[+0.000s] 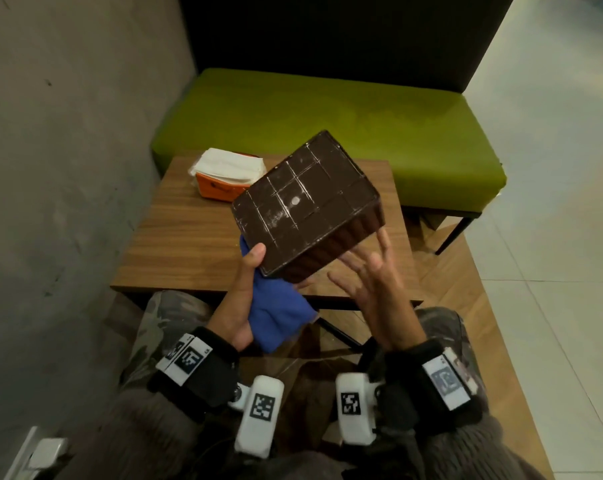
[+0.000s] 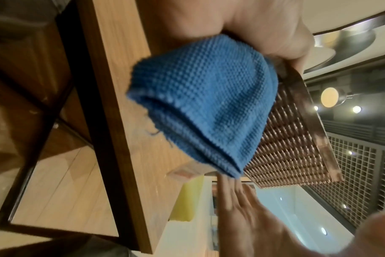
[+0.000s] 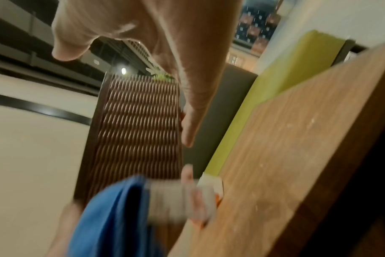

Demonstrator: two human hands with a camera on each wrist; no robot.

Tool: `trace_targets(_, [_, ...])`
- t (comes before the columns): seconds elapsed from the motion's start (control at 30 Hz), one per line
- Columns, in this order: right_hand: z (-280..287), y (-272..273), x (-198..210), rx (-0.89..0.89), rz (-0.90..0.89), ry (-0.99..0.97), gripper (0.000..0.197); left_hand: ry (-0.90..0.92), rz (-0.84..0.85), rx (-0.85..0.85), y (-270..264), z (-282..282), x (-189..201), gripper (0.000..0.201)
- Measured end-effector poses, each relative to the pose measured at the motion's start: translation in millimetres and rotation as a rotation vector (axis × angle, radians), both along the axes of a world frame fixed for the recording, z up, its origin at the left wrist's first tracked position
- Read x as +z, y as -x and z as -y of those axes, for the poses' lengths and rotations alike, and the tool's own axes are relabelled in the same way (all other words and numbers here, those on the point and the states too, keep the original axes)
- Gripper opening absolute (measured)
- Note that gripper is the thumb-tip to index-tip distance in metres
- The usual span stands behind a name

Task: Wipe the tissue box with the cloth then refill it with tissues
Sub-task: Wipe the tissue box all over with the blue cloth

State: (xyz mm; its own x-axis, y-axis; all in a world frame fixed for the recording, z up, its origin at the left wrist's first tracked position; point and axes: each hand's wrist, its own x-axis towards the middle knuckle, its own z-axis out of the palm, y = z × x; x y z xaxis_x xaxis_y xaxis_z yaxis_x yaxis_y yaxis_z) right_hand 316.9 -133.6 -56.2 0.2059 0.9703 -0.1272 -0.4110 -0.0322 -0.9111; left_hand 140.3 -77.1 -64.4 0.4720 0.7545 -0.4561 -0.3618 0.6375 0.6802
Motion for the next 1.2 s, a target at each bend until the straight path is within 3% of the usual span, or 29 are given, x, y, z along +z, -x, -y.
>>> trace_targets(0.1, [-4,22,-13,-0.036,0.068,0.045,0.112,-0.080,-0.001,-0.043,-9,6,-4,0.066])
trace_targets(0.17, [-9,23,-15,-0.120,0.090,0.078,0.102,-0.229,-0.068,-0.097,-8,5,-9,0.074])
trace_targets(0.23, [-11,17,-14,-0.169,0.119,0.061,0.092,-0.294,-0.194,-0.094,1,0,-9,0.070])
trace_targets(0.3, [-12,7,-14,-0.196,0.172,0.044,0.091,-0.268,-0.280,0.023,11,-6,-11,0.060])
trace_targets(0.4, [-13,1,-15,-0.211,0.234,0.031,0.100,-0.330,-0.314,0.381,21,-16,-5,0.031])
trace_targets(0.47, [-13,3,-18,-0.203,0.278,0.033,0.106,-0.564,-0.501,0.497,17,-18,11,0.031])
trace_targets(0.53, [-14,10,-18,-0.181,0.301,0.034,0.110,-0.913,-0.686,0.478,7,-12,30,0.036])
trace_targets(0.63, [-18,16,-18,-0.187,0.332,-0.002,0.096,-1.406,-0.919,0.210,-11,12,34,0.038])
trace_targets(0.7, [-18,15,-17,-0.205,0.348,-0.050,0.079,-1.612,-1.013,0.082,-12,24,22,0.043])
trace_targets(0.77, [-15,13,-18,-0.192,0.348,-0.068,0.078,-1.612,-1.082,0.078,-4,21,17,0.044])
trace_targets(0.87, [-11,19,-22,-0.195,0.378,-0.064,0.080,-1.440,-1.192,0.183,4,5,19,0.041])
trace_targets(0.97, [-14,23,-21,-0.224,0.380,-0.074,0.073,-1.425,-1.141,0.185,-5,14,23,0.041])
trace_targets(1.07, [-12,21,-22,-0.239,0.377,-0.106,0.071,-1.528,-1.067,0.106,-5,30,21,0.037])
trace_targets(1.2, [-9,20,-22,-0.237,0.356,-0.079,0.076,-1.413,-1.219,0.137,6,11,25,0.036])
